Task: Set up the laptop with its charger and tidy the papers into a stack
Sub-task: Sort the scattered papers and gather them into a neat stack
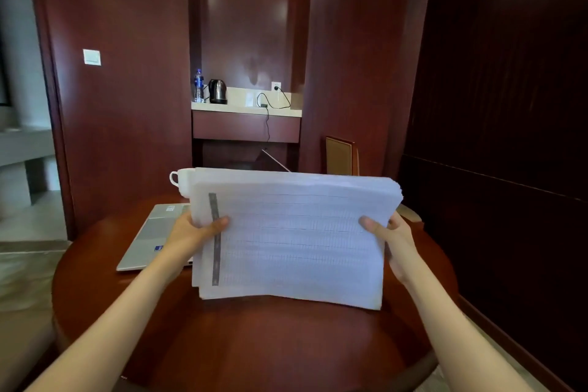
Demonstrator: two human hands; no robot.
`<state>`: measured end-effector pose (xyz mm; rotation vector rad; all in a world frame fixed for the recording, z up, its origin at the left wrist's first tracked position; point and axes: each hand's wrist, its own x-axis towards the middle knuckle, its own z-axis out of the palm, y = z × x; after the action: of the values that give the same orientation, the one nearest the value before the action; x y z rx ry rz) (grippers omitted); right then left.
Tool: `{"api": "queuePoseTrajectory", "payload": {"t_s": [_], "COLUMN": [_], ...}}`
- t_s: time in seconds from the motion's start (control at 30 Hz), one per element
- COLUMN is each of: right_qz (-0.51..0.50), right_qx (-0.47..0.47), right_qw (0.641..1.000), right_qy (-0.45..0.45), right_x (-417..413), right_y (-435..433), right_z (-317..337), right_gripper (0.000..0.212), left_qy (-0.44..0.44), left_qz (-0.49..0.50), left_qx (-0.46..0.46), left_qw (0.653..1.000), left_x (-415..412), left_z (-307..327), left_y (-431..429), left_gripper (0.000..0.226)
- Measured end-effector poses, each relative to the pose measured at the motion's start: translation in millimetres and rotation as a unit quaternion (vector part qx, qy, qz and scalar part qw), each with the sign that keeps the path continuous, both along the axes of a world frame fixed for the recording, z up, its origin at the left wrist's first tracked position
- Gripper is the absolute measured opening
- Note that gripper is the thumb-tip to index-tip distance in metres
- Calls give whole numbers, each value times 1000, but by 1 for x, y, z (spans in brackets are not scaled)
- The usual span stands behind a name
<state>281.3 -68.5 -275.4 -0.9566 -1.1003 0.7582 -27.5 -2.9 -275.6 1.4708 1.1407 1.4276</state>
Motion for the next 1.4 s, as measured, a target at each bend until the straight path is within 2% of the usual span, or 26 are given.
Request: {"api": "queuePoseTrajectory", "payload": {"t_s": [0.1,0.13,0.2,0.23,0.27,0.3,0.37,0.4,0.47,0.53,0.6,0.67,0.73,0.77,0.83,0.9,0.97,1.03,1.1,1.13,1.17,1.23,1.27,1.33,1.4], "right_qz": [-4,3,17,14,5,-2,-21,-39,-60,-69,-78,-85,-79,-77,-85,-137,-227,-269,-205,-143,-77,-16,-16,-9,1], "right_qx": [-17,-19,-21,-26,-30,-35,-27,-22,-11,5,30,53,66,72,93,132,168,144,54,-3,-42,-42,-18,22,35], "right_qw": [1000,1000,999,999,999,999,999,999,998,997,994,986,974,966,947,925,900,917,966,983,992,998,999,999,998], "right_qy": [-12,-13,-17,-18,-22,-24,-3,6,3,-20,-69,-130,-201,-236,-296,-328,-331,-256,-149,-115,-87,-43,-31,-35,-57], "right_x": [1,0,-6,-9,-13,-16,-22,-23,-24,-25,-22,-22,-29,-35,-45,-46,-36,-23,-23,-29,-38,-53,-56,-56,-55], "right_y": [4,4,6,6,8,10,12,13,13,9,6,3,2,1,-1,2,6,9,11,12,12,17,21,25,27], "right_z": [-4,-4,-5,-5,-3,-2,2,4,12,33,61,92,120,132,150,157,150,124,85,66,51,37,37,44,48], "right_gripper": [61,64,88,99,101,89,42,26,17,14,16,16,14,15,18,23,47,86,103,98,83,46,38,35,42], "left_qy": [-41,-43,-47,-45,-40,-34,-28,-24,-20,-19,51,211,346,351,251,163,104,39,-33,-72,-110,-159,-161,-143,-120], "left_qz": [46,41,4,-17,-37,-54,-66,-66,-30,17,68,82,55,29,-3,16,36,49,61,60,49,21,13,5,7], "left_qx": [26,49,72,69,66,63,50,41,34,65,145,217,224,208,185,187,184,175,164,155,145,141,148,157,139], "left_qw": [998,997,996,996,996,996,996,997,999,998,986,950,910,912,950,969,977,983,984,984,982,977,976,977,983], "left_x": [3,2,-2,-2,-1,0,2,2,1,-3,-6,-2,15,26,44,50,49,45,44,45,48,54,55,52,46], "left_z": [1,4,8,10,10,10,11,13,19,32,55,80,100,106,111,106,98,90,82,79,76,72,71,71,69], "left_y": [-1,1,4,3,3,4,5,5,5,4,-1,-6,-13,-15,-17,-16,-13,-12,-11,-10,-11,-13,-12,-11,-6], "left_gripper": [36,44,73,82,85,87,93,86,57,54,69,78,73,64,38,22,12,12,11,11,15,29,31,31,36]}}
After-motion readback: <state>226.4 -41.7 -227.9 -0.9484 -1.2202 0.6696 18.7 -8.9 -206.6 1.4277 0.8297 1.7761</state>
